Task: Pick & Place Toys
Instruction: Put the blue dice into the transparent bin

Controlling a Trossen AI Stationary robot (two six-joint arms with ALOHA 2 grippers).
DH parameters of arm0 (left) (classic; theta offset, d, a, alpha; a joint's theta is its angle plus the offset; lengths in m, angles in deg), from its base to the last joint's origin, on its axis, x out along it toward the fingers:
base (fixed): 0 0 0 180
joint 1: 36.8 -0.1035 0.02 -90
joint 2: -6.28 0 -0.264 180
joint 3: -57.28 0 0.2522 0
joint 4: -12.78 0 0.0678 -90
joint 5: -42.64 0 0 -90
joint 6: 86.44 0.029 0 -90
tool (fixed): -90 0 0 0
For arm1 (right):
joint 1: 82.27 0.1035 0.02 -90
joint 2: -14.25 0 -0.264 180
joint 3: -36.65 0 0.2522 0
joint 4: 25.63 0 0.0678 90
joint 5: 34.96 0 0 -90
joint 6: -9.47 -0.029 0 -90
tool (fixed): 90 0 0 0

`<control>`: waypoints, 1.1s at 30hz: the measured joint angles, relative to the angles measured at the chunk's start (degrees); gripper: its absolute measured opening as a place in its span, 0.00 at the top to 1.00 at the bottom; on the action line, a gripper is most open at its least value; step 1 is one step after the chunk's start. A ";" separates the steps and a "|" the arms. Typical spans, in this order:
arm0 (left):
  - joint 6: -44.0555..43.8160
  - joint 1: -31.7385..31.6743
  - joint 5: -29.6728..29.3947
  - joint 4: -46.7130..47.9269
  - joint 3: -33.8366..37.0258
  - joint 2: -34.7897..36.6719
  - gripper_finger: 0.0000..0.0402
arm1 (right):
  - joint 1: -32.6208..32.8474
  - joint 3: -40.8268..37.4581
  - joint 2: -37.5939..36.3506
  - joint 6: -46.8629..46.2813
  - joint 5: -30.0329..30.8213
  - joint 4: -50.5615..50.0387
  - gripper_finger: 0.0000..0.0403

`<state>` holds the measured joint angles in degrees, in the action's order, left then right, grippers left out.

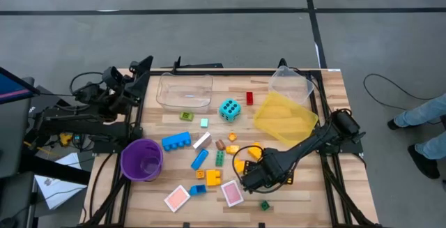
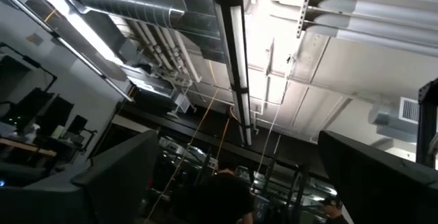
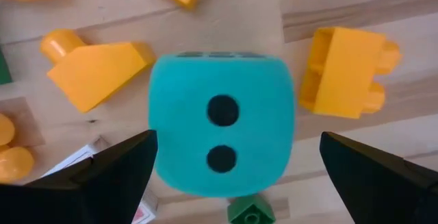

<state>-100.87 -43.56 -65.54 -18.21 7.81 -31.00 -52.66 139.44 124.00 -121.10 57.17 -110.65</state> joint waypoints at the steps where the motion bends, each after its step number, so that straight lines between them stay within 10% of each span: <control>1: 0.00 0.00 -0.52 0.00 0.00 0.01 0.01 | 0.00 -0.53 -0.06 0.00 -0.02 0.93 0.01; 33: 0.42 -0.07 -2.62 -0.01 0.00 0.00 0.01 | -0.46 -3.30 -1.66 0.00 -0.15 5.97 0.01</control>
<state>-100.46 -43.63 -68.16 -18.22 7.81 -31.01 -53.12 136.14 122.34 -121.10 57.02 -104.68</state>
